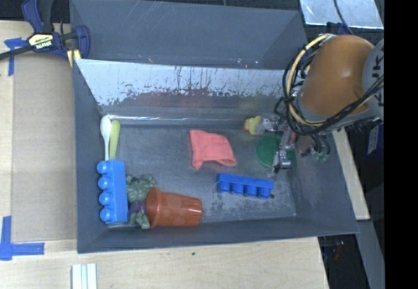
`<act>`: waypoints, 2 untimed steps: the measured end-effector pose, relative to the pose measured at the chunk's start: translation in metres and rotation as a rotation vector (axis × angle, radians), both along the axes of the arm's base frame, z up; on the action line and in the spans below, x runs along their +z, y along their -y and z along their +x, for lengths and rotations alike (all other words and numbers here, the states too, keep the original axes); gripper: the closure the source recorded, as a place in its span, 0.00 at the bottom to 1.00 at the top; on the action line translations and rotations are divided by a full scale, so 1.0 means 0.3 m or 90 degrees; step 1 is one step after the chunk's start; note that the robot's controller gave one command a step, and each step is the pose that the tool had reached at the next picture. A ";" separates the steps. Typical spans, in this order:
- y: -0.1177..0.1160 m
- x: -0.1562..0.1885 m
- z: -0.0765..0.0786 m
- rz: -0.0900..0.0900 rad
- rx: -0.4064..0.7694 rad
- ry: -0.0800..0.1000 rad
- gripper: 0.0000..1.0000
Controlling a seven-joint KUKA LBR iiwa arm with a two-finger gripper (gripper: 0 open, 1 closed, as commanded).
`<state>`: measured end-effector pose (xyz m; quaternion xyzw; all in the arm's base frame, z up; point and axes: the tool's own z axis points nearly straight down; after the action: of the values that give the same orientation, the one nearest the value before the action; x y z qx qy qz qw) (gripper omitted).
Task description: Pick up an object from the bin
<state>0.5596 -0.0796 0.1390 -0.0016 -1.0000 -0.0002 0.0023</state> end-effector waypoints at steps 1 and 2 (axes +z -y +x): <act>-0.001 0.014 0.007 -0.001 0.001 0.005 0.00; -0.194 -0.094 0.037 -0.001 -0.036 0.006 0.00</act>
Offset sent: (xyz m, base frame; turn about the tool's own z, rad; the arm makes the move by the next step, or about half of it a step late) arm 0.0107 0.0645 -0.0317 0.0561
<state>0.5706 -0.0215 0.1107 -0.0296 -0.9996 0.0002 -0.0023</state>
